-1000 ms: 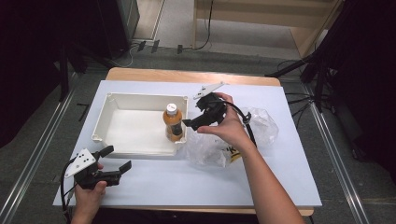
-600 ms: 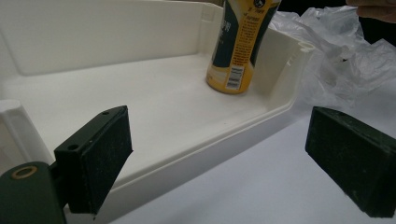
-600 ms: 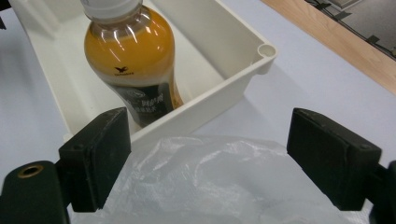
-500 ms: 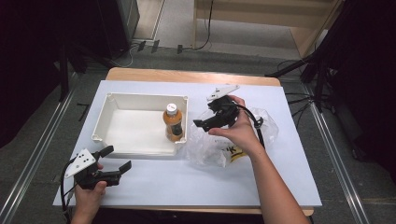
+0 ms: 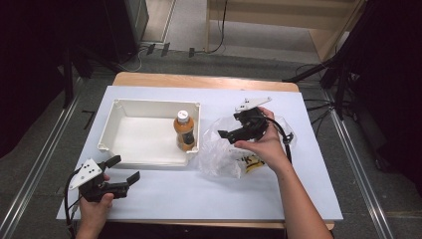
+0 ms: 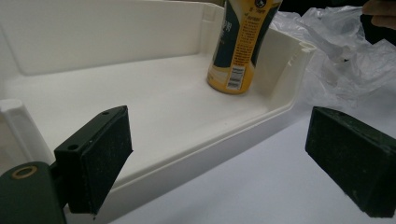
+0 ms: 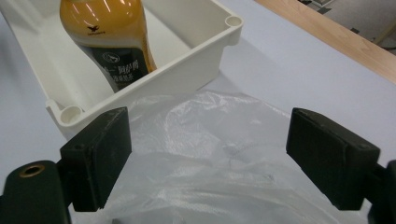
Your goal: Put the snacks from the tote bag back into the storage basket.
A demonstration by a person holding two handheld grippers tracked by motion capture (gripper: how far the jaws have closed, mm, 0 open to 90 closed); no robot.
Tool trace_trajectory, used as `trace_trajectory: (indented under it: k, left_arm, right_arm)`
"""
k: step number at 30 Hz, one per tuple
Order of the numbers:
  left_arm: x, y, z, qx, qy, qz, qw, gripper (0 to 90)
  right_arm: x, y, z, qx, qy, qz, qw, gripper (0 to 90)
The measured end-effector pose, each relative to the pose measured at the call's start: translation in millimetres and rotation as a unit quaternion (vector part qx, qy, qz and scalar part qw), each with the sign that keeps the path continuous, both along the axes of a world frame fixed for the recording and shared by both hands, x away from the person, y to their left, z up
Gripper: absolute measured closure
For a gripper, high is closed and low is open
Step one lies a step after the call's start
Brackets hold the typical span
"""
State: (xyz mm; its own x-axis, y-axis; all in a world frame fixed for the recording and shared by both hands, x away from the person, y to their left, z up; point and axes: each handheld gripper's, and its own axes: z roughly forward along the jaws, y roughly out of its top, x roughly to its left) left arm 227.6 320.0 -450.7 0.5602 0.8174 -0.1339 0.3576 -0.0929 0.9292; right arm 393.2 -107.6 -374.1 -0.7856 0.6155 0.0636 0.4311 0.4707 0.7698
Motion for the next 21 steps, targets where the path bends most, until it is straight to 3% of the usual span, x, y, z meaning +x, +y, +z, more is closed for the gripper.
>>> trace_trajectory:
  k: [21]
  left_arm:
    - [-0.3,-0.2,-0.1,-0.001,0.0,0.004,1.0,7.8]
  right_arm:
    - [-15.4,-35.2,-15.1,0.014,0.0,-0.027,0.9995,15.2]
